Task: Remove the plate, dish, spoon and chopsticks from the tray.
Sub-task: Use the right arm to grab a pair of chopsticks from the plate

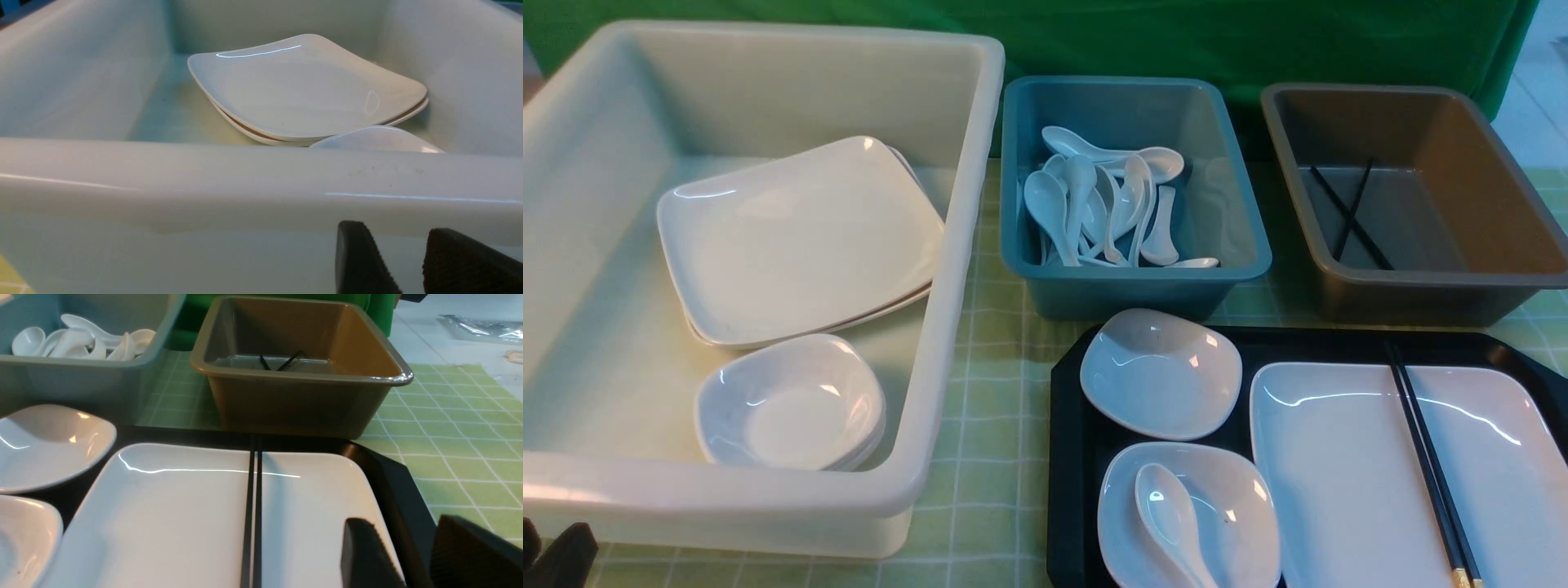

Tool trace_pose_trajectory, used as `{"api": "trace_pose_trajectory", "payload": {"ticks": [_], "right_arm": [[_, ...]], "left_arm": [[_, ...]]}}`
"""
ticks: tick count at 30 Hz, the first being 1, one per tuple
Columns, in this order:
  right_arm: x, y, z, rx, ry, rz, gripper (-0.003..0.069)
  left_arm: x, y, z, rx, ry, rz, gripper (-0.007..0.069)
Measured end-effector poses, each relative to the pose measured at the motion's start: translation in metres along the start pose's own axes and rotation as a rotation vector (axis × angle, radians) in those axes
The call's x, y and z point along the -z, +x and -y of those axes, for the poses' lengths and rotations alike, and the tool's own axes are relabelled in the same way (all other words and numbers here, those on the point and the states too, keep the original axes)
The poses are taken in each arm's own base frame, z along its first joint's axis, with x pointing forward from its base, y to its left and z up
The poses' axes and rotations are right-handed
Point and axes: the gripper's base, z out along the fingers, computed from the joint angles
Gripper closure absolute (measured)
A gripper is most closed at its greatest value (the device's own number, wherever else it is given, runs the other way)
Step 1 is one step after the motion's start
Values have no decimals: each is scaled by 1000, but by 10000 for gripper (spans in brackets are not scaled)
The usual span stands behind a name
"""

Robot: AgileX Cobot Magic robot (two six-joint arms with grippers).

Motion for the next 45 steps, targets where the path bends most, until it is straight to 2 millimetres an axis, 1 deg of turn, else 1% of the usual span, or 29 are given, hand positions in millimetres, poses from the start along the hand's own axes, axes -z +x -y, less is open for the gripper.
{"api": "trace_pose_trajectory", "payload": {"ticks": [25, 26, 27, 28, 29, 30, 31, 33, 36, 41, 45], "right_arm": [[0, -1, 0, -3, -3, 14, 417], [0, -2, -1, -28, -9, 26, 417], [0, -4, -2, -149, -25, 43, 417], [0, -4, -2, -175, -28, 43, 417], [0, -4, -3, -356, -44, 41, 417], [0, -4, -4, -486, -53, 36, 417], [0, -4, -4, -522, -55, 35, 417], [0, -5, -4, -663, -63, 32, 417], [0, -5, -5, -738, -68, 33, 417], [0, -5, -5, -767, -72, 38, 417], [1, -12, -5, -764, -104, 108, 417]], "left_arm": [[0, 0, 0, 0, 0, 0, 400], [0, 0, 0, 0, 0, 0, 400], [0, 0, 0, 0, 0, 0, 400], [0, 0, 0, 0, 0, 0, 400], [0, 0, 0, 0, 0, 0, 400], [0, 0, 0, 0, 0, 0, 400], [0, 0, 0, 0, 0, 0, 400], [0, 0, 0, 0, 0, 0, 400], [0, 0, 0, 0, 0, 0, 400], [0, 0, 0, 0, 0, 0, 400], [0, 0, 0, 0, 0, 0, 400]]}}
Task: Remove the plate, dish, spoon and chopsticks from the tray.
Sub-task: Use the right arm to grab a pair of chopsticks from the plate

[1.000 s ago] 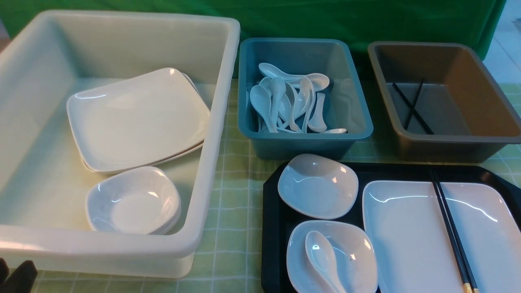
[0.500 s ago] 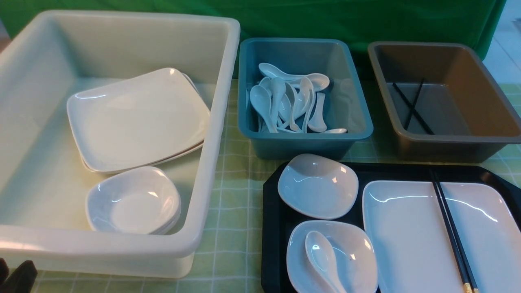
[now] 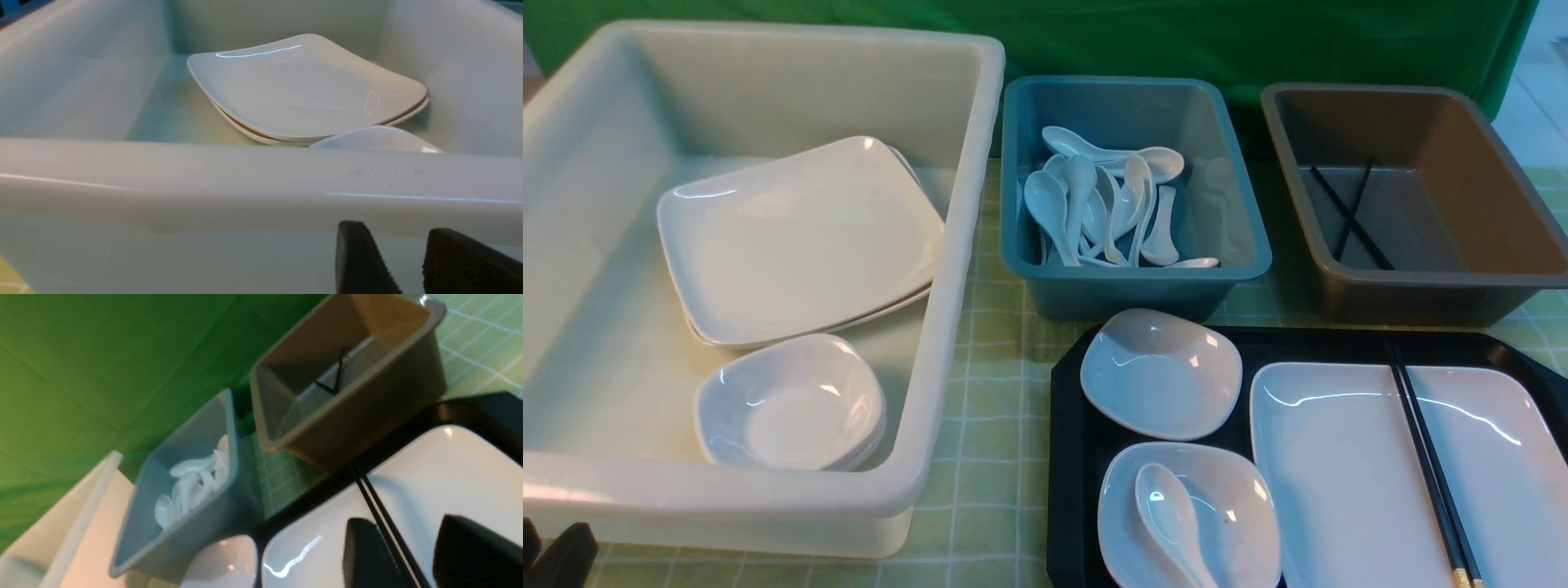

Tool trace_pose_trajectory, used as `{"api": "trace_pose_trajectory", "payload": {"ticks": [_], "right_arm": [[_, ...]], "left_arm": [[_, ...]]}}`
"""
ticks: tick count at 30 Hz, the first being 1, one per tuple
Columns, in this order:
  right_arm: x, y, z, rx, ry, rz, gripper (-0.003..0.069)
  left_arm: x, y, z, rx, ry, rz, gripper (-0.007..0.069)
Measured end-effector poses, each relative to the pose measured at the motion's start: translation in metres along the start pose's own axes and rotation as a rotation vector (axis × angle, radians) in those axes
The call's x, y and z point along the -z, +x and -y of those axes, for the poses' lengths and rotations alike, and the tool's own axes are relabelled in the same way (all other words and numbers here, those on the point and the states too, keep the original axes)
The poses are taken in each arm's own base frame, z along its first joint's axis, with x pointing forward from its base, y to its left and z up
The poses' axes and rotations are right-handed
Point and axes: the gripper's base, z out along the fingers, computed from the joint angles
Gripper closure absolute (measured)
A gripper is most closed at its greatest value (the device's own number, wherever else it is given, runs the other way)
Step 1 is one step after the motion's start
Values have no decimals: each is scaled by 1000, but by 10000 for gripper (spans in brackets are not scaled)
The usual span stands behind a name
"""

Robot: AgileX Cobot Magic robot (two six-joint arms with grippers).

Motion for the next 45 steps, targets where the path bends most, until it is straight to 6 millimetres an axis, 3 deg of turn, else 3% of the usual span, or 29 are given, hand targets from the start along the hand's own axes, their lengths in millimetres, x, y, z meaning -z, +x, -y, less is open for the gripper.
{"api": "trace_pose_trajectory", "payload": {"ticks": [4, 7, 8, 10, 12, 16, 18, 20, 21, 24, 27, 38, 45], "right_arm": [[3, -16, -18, 81, -67, 48, 417], [5, -44, -48, 212, -65, 36, 456], [3, -61, -66, 342, -9, -35, 521], [-4, -70, -75, 447, 66, -147, 587], [-23, -70, -75, 523, 214, -393, 631], [-61, -48, -56, 521, 420, -791, 613], [-82, -33, -44, 532, 484, -968, 558], [-91, -28, -39, 535, 505, -1029, 522], [-108, -19, -33, 548, 528, -1114, 442], [-134, -9, -29, 579, 526, -1188, 306], [-155, -1, -29, 604, 503, -1196, 230], [-189, 53, 0, 661, 503, -1338, 200], [-196, 60, 6, 672, 524, -1380, 216]], "left_arm": [[0, 0, 0, 0, 0, 0, 400], [0, 0, 0, 0, 0, 0, 400], [0, 0, 0, 0, 0, 0, 400], [0, 0, 0, 0, 0, 0, 400], [0, 0, 0, 0, 0, 0, 400], [0, 0, 0, 0, 0, 0, 400], [0, 0, 0, 0, 0, 0, 400], [0, 0, 0, -1, 0, 0, 400], [0, 0, 0, -1, 0, 0, 400], [0, 0, 0, 0, 0, 0, 400], [0, 0, 0, 0, 0, 0, 400], [0, 0, 0, 0, 0, 0, 400], [0, 0, 0, 0, 0, 0, 400]]}}
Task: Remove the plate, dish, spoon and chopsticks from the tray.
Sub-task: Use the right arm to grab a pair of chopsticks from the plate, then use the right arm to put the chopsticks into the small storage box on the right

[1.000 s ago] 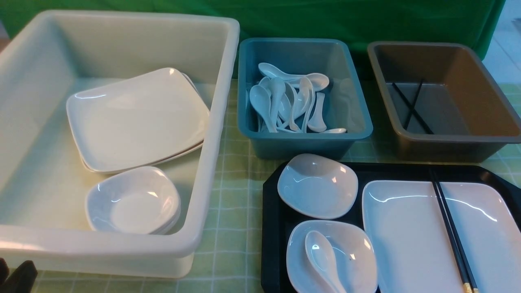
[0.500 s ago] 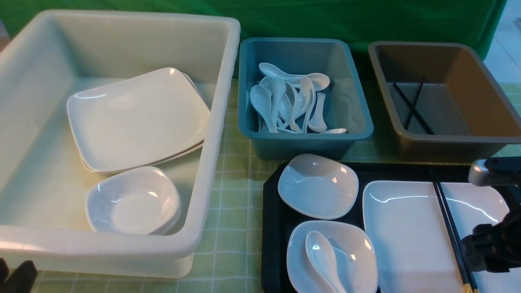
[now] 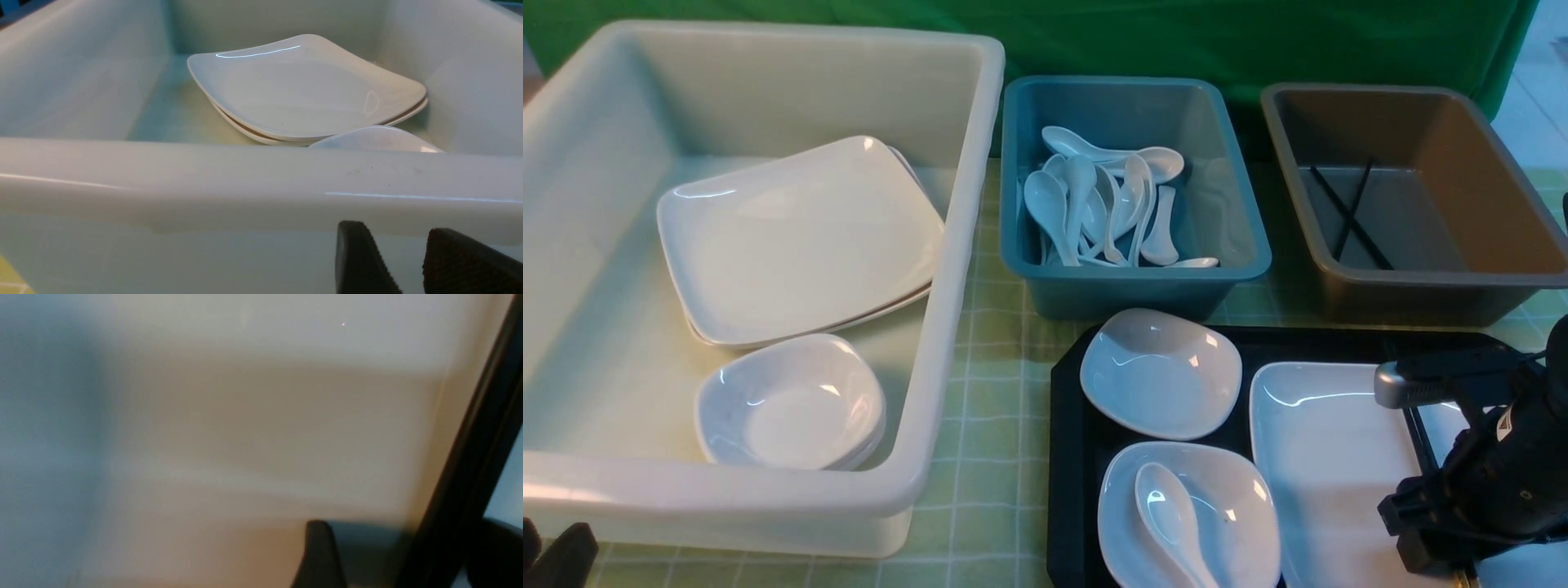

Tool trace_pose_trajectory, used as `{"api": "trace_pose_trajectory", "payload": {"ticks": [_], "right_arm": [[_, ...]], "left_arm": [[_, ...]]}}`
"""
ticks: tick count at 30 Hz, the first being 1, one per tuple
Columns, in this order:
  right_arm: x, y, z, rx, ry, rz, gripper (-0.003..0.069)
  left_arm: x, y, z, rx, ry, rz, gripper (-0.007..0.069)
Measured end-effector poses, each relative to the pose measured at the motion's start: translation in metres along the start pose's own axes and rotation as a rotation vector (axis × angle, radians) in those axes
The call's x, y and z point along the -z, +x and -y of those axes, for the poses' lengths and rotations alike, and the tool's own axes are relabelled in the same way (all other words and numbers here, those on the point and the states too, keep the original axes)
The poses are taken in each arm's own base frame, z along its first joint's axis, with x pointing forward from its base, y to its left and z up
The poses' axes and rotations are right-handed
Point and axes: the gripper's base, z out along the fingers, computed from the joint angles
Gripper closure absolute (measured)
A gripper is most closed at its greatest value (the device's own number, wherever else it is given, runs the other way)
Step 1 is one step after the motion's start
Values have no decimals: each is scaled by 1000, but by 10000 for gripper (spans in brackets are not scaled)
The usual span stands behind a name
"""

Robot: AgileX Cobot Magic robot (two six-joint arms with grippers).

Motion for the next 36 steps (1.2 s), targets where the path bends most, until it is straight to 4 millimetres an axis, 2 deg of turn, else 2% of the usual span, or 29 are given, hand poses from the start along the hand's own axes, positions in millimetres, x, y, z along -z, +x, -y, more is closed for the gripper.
{"api": "trace_pose_trajectory", "payload": {"ticks": [1, 3, 4, 5, 6, 8, 12, 17, 20, 22, 23, 25, 26, 28, 29, 30, 33, 34, 35, 36], "right_arm": [[0, 0, 0, 0, 0, 0, 228], [0, -1, 0, 1, 1, -2, 309], [0, -2, 0, 3, 1, 0, 383], [0, -2, 0, 4, 1, -1, 397], [0, -2, 0, 8, 2, -1, 500], [0, -2, 0, 11, 2, -6, 551], [4, 0, 0, 14, 2, -10, 542], [17, 15, 1, 19, 4, -47, 542], [48, 29, 2, 24, -1, -2, 542], [64, 34, 2, 25, -6, 58, 542], [66, 35, 3, 25, -7, 63, 542], [87, 39, 3, 26, -15, 150, 542], [89, 38, 3, 27, -16, 158, 542], [112, 28, 2, 36, -13, 258, 542], [128, 16, 2, 45, -3, 328, 542], [127, 15, 2, 46, -1, 328, 542], [149, -14, 1, 62, 18, 430, 542], [161, -38, -1, 67, 26, 479, 542], [162, -44, -1, 68, 26, 485, 542], [167, -63, -2, 67, 31, 513, 542]], "left_arm": [[0, 0, 0, 0, 0, 0, 400], [0, 0, 0, 0, 0, 0, 400], [0, 0, 0, 0, 0, 0, 400], [0, 0, 0, 0, 0, 0, 400], [0, 0, 0, 0, 0, 0, 400], [0, 0, 0, 0, 0, 0, 400], [0, 0, 0, 0, 0, 0, 400], [0, 0, 0, 0, 0, 0, 400], [0, 0, 0, 0, 0, 0, 400], [0, 0, 0, 0, 0, 0, 400], [0, 0, 0, 0, 0, 0, 400], [0, 0, 0, -1, 0, 0, 400], [0, 0, 0, -1, 0, 0, 400], [0, 0, 0, -1, 0, 0, 400], [0, 0, 0, -1, 0, 0, 400], [0, 0, 0, -1, 0, 0, 400], [0, 0, 0, -1, 0, 0, 400], [0, 0, 0, -1, 0, 0, 400], [0, 0, 0, -1, 0, 0, 400], [0, 0, 0, -1, 0, 0, 400]]}}
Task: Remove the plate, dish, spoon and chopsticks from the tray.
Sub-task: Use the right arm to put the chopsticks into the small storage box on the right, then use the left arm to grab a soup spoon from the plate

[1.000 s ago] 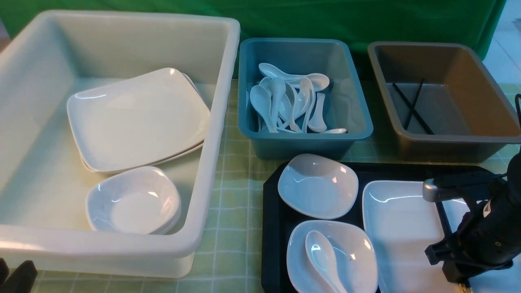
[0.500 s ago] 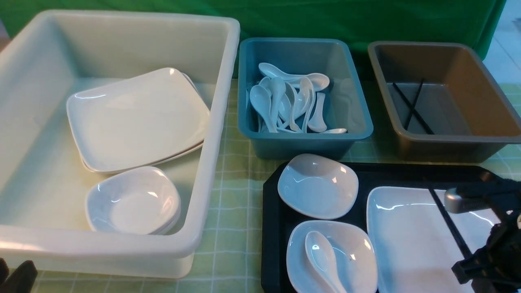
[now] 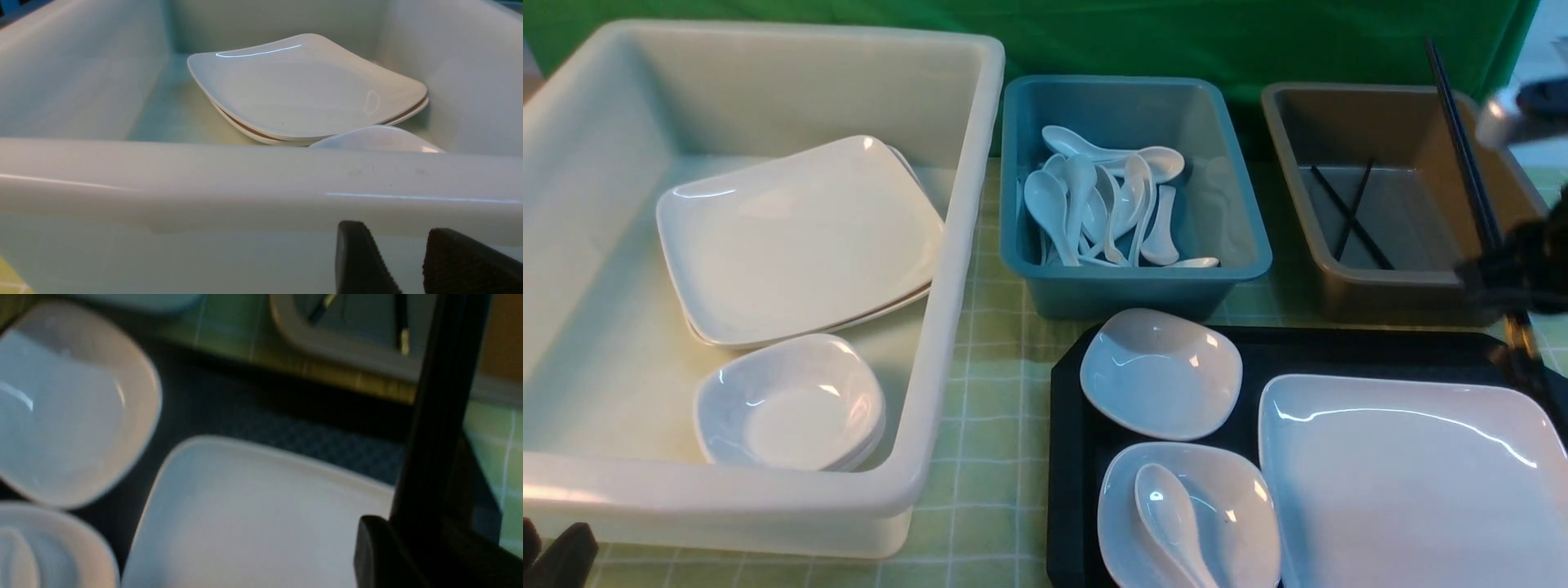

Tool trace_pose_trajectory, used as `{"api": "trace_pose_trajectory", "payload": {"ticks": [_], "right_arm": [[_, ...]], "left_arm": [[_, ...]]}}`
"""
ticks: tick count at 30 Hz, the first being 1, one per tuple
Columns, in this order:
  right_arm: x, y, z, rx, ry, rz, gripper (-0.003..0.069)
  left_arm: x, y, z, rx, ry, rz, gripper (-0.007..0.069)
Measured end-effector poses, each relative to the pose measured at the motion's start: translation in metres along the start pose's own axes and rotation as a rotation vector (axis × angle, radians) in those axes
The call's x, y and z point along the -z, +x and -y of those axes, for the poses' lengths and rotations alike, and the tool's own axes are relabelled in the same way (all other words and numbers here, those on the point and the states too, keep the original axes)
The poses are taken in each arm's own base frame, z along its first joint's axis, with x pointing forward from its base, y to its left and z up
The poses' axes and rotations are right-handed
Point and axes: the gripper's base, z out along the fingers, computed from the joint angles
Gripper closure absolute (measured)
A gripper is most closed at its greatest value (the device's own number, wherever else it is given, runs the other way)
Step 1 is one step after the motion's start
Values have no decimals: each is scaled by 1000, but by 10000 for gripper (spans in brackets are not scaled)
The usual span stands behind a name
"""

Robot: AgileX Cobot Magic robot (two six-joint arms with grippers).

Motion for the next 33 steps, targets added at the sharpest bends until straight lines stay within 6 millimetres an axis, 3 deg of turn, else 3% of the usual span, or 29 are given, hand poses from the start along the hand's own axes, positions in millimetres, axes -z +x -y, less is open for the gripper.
{"api": "trace_pose_trajectory", "payload": {"ticks": [2, 5, 9, 14, 16, 20, 26, 29, 33], "right_arm": [[-5, -21, 2, -6, 4, 40, 542], [-41, -69, 13, -38, 27, 102, 542], [-91, -98, 31, -92, 54, 99, 542], [-136, -106, 45, -124, 73, 74, 542], [-164, -101, 48, -127, 78, 41, 542], [-188, -90, 48, -147, 77, -19, 538], [-192, -82, 48, -222, 77, -112, 473], [-178, -83, 48, -226, 82, -152, 427], [-151, -93, 48, -229, 81, -134, 420]], "left_arm": [[0, 0, 0, 0, 0, 0, 400], [0, 0, 0, 0, 0, 0, 400], [0, 0, 0, 0, 0, 0, 400], [0, 0, 0, -1, 0, 0, 400], [0, 0, 0, -1, 0, 0, 400], [0, 0, 0, -1, 0, 0, 400], [0, 0, 0, -1, 0, 0, 400], [0, 0, 0, -1, 0, 0, 400], [0, 0, 0, -1, 0, 0, 400]]}}
